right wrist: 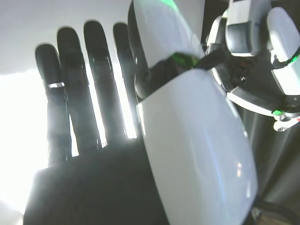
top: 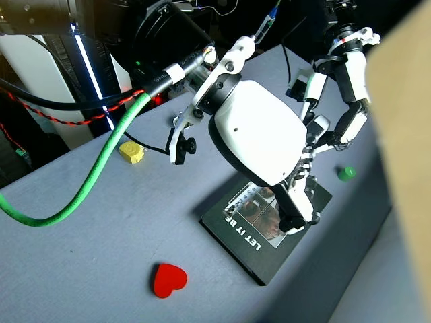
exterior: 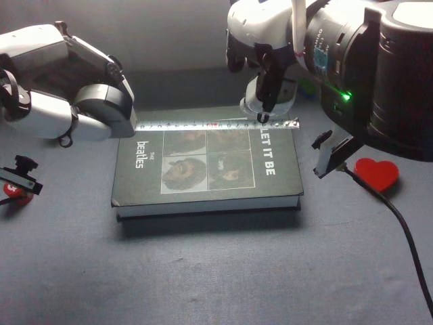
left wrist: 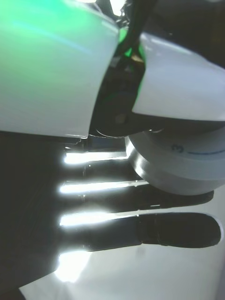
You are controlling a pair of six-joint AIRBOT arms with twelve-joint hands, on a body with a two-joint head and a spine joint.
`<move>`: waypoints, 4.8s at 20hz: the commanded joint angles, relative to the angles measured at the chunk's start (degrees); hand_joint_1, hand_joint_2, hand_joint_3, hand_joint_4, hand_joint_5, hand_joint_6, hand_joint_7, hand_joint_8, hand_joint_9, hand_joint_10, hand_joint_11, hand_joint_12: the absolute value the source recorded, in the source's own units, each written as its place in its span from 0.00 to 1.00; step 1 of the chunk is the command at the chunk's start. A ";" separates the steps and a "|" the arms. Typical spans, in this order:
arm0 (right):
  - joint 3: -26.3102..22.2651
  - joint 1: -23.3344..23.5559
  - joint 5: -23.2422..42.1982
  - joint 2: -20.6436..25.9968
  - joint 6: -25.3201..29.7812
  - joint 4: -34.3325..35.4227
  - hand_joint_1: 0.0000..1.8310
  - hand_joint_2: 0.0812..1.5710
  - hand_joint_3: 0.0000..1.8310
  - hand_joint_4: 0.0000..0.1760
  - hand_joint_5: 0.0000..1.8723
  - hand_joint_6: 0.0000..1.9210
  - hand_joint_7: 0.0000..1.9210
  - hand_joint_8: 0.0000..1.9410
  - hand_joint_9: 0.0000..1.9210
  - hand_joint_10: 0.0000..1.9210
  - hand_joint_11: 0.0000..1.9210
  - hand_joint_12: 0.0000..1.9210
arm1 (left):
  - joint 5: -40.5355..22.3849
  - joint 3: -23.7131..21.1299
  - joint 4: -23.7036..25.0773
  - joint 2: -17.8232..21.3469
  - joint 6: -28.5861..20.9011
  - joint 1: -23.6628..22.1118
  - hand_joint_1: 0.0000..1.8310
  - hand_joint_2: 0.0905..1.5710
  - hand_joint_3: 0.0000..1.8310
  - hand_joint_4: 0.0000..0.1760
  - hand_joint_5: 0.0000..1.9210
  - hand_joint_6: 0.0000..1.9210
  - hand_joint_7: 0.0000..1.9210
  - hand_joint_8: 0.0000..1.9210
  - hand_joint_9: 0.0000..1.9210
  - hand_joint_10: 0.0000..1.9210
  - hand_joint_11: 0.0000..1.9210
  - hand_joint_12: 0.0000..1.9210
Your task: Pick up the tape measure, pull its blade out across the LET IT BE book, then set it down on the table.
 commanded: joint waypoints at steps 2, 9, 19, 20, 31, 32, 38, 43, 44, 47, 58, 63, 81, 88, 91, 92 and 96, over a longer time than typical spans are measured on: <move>0.24 0.27 0.59 -0.02 -0.43 -3.65 0.57 0.70 0.00 0.00 0.39 0.01 0.41 0.00 0.38 0.01 0.19 0.49 | -8.34 0.80 1.11 -0.16 -2.43 -0.43 0.75 0.67 0.00 0.00 0.53 0.43 0.54 0.42 0.50 0.64 0.45 0.61; 0.87 -0.82 0.84 -0.57 -0.19 -2.51 0.57 0.70 0.00 0.00 0.38 0.00 0.41 0.00 0.39 0.01 0.19 0.49 | -9.02 1.23 1.22 -0.35 -2.45 -0.03 0.75 0.68 0.00 0.00 0.52 0.44 0.51 0.46 0.51 0.63 0.46 0.61; 0.85 -1.96 1.01 -0.95 3.73 -4.56 0.57 0.70 0.00 0.00 0.39 0.00 0.41 0.00 0.39 0.01 0.20 0.50 | -9.52 1.18 1.44 -0.25 -2.46 0.31 0.75 0.68 0.00 0.00 0.53 0.43 0.51 0.47 0.51 0.63 0.46 0.60; 0.86 -2.04 1.09 -0.96 4.10 -4.70 0.57 0.70 0.00 0.00 0.38 0.00 0.41 0.00 0.40 0.01 0.20 0.50 | -9.52 1.09 1.44 -0.14 -2.51 0.46 0.75 0.68 0.00 0.00 0.52 0.44 0.53 0.45 0.51 0.63 0.45 0.60; 1.98 -3.41 1.30 -2.32 5.73 -7.10 0.57 0.71 0.00 0.00 0.39 0.00 0.41 0.00 0.40 0.01 0.20 0.50 | -9.58 1.20 1.43 -0.12 -2.76 0.52 0.75 0.68 0.00 0.00 0.52 0.44 0.52 0.47 0.50 0.64 0.45 0.60; 2.21 -3.60 1.60 -2.49 5.70 -7.09 0.57 0.71 0.00 0.00 0.39 0.00 0.41 0.00 0.40 0.01 0.20 0.50 | -9.58 1.22 1.43 -0.12 -2.76 0.52 0.75 0.68 0.00 0.00 0.52 0.44 0.52 0.47 0.50 0.64 0.45 0.60; 3.30 -3.99 2.03 -3.13 5.76 -6.73 0.57 0.71 0.00 0.00 0.39 0.00 0.41 0.00 0.41 0.01 0.21 0.50 | -9.58 1.20 1.44 -0.15 -2.76 0.50 0.75 0.68 0.00 0.00 0.52 0.44 0.52 0.47 0.50 0.64 0.45 0.60; 3.27 -4.24 2.25 -3.22 4.87 -5.39 0.57 0.71 0.00 0.00 0.39 0.00 0.41 0.00 0.41 0.01 0.21 0.50 | -9.59 1.19 1.44 -0.13 -2.76 0.61 0.75 0.68 0.00 0.00 0.51 0.44 0.52 0.47 0.50 0.64 0.44 0.60; 3.22 -4.21 2.28 -3.22 4.77 -5.35 0.57 0.71 0.00 0.00 0.39 0.00 0.41 0.00 0.41 0.01 0.21 0.50 | -9.59 1.19 1.44 -0.13 -2.76 0.61 0.75 0.68 0.00 0.00 0.52 0.43 0.52 0.46 0.50 0.64 0.44 0.60; 3.12 -4.18 2.25 -3.21 4.66 -5.35 0.57 0.71 0.00 0.00 0.39 0.00 0.42 0.00 0.41 0.01 0.21 0.50 | -9.59 1.24 1.44 -0.13 -2.76 0.66 0.75 0.68 0.00 0.00 0.52 0.43 0.53 0.46 0.49 0.64 0.45 0.61; 2.77 -4.50 2.17 -3.21 4.27 -5.35 0.57 0.71 0.00 0.00 0.41 0.00 0.42 0.00 0.42 0.01 0.22 0.50 | -9.59 1.09 1.44 -0.10 -2.76 0.74 0.75 0.68 0.00 0.00 0.52 0.43 0.53 0.45 0.49 0.65 0.44 0.61; 2.48 -4.65 2.04 -3.20 3.98 -5.34 0.56 0.71 0.00 0.00 0.41 0.00 0.43 0.00 0.42 0.01 0.22 0.50 | -9.61 1.13 1.44 -0.08 -2.76 0.81 0.75 0.68 0.00 0.00 0.52 0.43 0.53 0.45 0.49 0.65 0.44 0.61; 1.18 -5.28 1.77 -1.81 4.13 -8.74 0.66 0.71 0.00 0.00 0.46 0.57 0.53 0.52 0.49 0.36 0.39 0.67 | -10.07 1.27 1.34 -0.05 -2.77 1.14 0.75 0.68 0.00 0.00 0.52 0.44 0.52 0.47 0.49 0.66 0.44 0.62; -1.51 -5.75 0.86 2.06 4.03 -12.03 0.66 0.71 0.00 0.00 0.46 0.57 0.52 0.54 0.48 0.36 0.38 0.67 | -10.48 1.36 1.15 -0.05 -2.77 1.47 0.75 0.68 0.00 0.00 0.52 0.43 0.51 0.47 0.49 0.65 0.44 0.62; -2.69 -5.96 0.86 3.97 3.34 -12.03 0.66 0.71 0.00 0.00 0.46 0.57 0.52 0.54 0.48 0.36 0.38 0.67 | -10.68 1.43 1.17 -0.04 -2.76 1.62 0.75 0.68 0.00 0.00 0.52 0.43 0.51 0.48 0.49 0.65 0.44 0.62; -3.01 -5.97 0.84 4.47 3.16 -12.03 0.66 0.71 0.00 0.00 0.46 0.57 0.52 0.54 0.48 0.36 0.39 0.67 | -10.72 1.43 1.17 -0.03 -2.76 1.64 0.75 0.68 0.00 0.00 0.52 0.43 0.51 0.48 0.49 0.65 0.44 0.62; -3.72 -5.79 1.60 6.74 2.46 -12.26 0.66 0.71 0.00 0.00 0.46 0.58 0.52 0.53 0.49 0.36 0.38 0.67 | -10.74 1.42 1.04 0.08 -2.76 1.84 0.75 0.68 0.00 0.00 0.53 0.43 0.51 0.48 0.49 0.65 0.44 0.62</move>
